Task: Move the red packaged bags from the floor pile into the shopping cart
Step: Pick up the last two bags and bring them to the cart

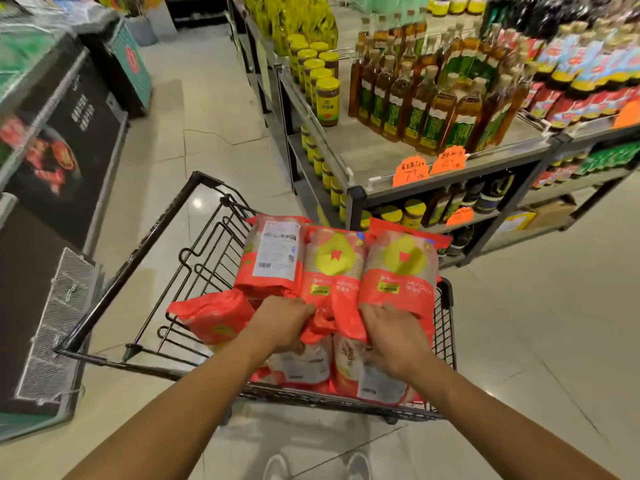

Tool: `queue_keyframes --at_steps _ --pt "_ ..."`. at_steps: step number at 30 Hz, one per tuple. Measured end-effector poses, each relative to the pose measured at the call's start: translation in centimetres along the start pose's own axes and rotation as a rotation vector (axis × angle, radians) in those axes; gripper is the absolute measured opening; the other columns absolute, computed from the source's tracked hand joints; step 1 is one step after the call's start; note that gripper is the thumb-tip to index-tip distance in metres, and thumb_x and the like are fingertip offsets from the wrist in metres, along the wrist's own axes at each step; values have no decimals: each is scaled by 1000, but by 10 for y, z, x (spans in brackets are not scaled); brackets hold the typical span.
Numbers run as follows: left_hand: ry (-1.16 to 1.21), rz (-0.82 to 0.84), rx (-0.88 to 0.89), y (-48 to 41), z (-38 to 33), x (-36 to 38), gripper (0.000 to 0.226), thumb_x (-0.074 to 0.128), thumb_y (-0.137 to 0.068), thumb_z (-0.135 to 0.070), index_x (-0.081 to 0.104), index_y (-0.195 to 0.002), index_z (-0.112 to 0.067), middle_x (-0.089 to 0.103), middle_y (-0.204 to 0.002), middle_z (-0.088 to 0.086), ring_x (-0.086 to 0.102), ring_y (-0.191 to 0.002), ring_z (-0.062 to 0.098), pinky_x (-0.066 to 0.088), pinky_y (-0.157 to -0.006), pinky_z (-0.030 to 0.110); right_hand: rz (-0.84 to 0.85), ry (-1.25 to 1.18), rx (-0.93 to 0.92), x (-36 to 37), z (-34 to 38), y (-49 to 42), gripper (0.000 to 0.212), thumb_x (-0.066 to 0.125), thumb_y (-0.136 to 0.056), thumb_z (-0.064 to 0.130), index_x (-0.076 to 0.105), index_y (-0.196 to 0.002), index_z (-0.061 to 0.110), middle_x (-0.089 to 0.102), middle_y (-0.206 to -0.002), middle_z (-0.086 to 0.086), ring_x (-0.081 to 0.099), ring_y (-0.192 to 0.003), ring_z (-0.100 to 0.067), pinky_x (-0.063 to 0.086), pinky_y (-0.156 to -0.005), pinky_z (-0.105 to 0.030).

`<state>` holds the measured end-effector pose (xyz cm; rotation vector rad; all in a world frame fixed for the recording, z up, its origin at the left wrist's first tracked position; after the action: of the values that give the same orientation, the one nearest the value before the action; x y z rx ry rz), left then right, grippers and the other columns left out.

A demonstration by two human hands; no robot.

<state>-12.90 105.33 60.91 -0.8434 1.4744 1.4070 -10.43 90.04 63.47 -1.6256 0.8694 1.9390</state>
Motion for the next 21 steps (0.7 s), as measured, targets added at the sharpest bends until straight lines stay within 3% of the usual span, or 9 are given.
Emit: queue_keyframes --at_steps 8,13,21 --pt "-28 54 68 -20 11 20 74 82 -76 -44 46 -136 -20 66 -118 6 66 -107 31 52 -84 41 62 75 52 15 3 -20 72 73 -82 50 40 -139 21 58 -130 -3 54 -118 -26 45 -98 -40" --pt "0 58 89 -24 18 26 67 82 -77 -45 46 -128 -20 64 -121 4 64 -109 28 54 -88 41 58 102 78 19 4 -23 78 74 -81 51 39 -143 21 57 -132 -4 52 -122 -27 40 -104 -43" --pt "36 51 122 -22 28 23 86 77 -73 -63 41 -140 -23 59 -130 3 58 -116 27 49 -97 42 36 48 108 11 4 -18 80 56 -81 69 40 -145 23 52 -134 -3 49 -123 -25 36 -108 -42"
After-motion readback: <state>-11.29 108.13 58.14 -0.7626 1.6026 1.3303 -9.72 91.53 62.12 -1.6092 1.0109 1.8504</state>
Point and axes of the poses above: each hand's wrist, its own y-axis away from the middle knuckle, its own x-axis out of the palm, z = x × y, the point moved 10 cm from there along -y, towards the middle knuckle
